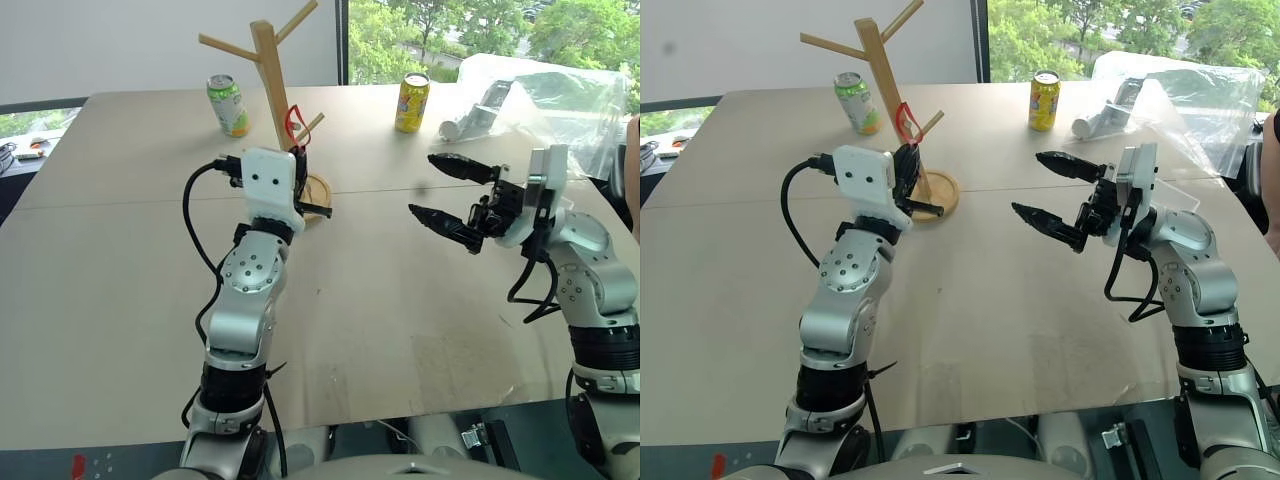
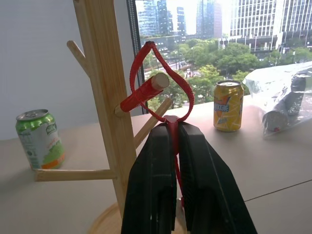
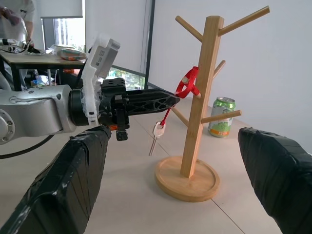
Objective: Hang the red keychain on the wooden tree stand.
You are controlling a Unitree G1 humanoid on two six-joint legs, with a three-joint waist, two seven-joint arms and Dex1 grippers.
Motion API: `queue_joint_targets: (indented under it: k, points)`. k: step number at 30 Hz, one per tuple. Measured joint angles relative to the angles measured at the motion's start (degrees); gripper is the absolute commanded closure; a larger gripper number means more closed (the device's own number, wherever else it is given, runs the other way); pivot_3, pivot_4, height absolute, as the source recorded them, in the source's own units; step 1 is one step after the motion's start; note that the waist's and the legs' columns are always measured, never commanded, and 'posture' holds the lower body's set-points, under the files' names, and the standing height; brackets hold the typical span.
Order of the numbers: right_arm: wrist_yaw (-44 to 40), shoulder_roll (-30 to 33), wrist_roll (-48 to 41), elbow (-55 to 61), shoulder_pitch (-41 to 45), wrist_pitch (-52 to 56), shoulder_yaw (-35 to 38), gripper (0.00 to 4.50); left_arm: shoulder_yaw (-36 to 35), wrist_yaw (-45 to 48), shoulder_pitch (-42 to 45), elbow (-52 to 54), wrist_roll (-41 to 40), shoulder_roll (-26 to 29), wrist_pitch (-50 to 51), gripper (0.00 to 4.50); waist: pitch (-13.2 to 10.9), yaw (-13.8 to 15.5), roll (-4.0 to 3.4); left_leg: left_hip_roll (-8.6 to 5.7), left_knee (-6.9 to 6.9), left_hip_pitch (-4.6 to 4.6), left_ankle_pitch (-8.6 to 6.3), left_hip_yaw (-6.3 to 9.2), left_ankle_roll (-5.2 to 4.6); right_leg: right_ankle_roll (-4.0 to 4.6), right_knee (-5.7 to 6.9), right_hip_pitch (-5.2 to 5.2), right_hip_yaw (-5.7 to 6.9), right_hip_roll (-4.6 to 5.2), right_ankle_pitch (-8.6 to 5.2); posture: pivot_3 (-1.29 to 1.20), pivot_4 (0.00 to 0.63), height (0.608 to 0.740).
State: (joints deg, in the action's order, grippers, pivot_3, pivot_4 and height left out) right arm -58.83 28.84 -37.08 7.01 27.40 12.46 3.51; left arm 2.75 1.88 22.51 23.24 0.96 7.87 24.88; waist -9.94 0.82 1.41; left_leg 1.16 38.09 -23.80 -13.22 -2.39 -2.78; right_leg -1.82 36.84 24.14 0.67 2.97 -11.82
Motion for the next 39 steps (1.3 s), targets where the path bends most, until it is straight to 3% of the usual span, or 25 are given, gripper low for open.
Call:
queue_joint_targets:
  k: [16,20,21,22,25,27,39]
  points:
    - [0.6,0.0,0.0,1.0,-0.9,0.0,0.0,0.00,-1.2,-4.7,5.2,-6.0,4.6,-1.0,2.6,4.41,0.0,0.0,0.01,0.00,0.00,-0.01,0.00,0.01,0.00,-0.01,0.00,0.00,0.00,0.01,0.00,0.00,0.150,0.740]
    - [0.8,-0.1,0.1,1.0,-0.9,0.0,0.0,0.00,-1.3,-4.8,5.2,-5.9,4.6,-1.7,2.5,3.26,0.0,0.0,0.01,0.01,0.00,-0.01,0.00,0.00,0.00,-0.01,0.00,0.00,0.00,0.02,0.01,0.00,0.150,0.740]
    - [0.8,-0.1,0.1,1.0,-0.9,0.0,0.0,0.00,-1.3,-4.8,5.2,-5.9,4.6,-1.7,2.5,2.66,0.0,0.0,0.01,0.00,0.00,-0.01,0.00,0.00,0.00,-0.01,0.00,0.00,0.00,0.02,0.01,0.00,0.150,0.740]
    - [0.9,-0.1,0.1,1.0,-0.9,0.0,0.0,0.00,-1.4,-4.8,5.2,-5.9,4.6,-1.8,2.5,2.43,0.0,0.0,0.01,0.00,0.00,-0.01,0.00,0.00,0.00,-0.01,0.00,0.00,0.00,0.02,0.01,0.00,0.150,0.740]
    - [1.1,-0.3,0.2,1.0,-0.9,0.0,0.0,0.00,-1.8,-4.7,5.1,-5.9,4.4,-2.3,2.2,0.88,0.0,0.0,0.01,0.01,0.00,-0.01,0.00,0.00,0.00,-0.01,0.00,0.00,0.00,0.02,0.01,0.00,0.150,0.740]
    - [2.0,-0.9,0.4,1.0,-1.0,0.0,0.0,0.00,-1.8,-4.5,4.7,-5.7,4.3,-2.4,2.0,0.14,0.0,0.0,0.00,0.01,0.00,-0.01,0.00,0.01,0.00,-0.01,0.00,0.00,0.00,0.02,0.01,0.00,0.150,0.740]
    - [27.3,-14.4,15.6,-14.0,-4.6,-9.4,3.1,0.00,-13.6,-4.1,-11.8,-5.5,-0.6,-1.4,-6.6,0.07,0.0,0.0,-0.01,0.06,-0.04,-0.01,-0.01,-0.16,0.01,0.01,0.03,0.08,-0.08,0.04,0.01,0.00,0.150,0.740]
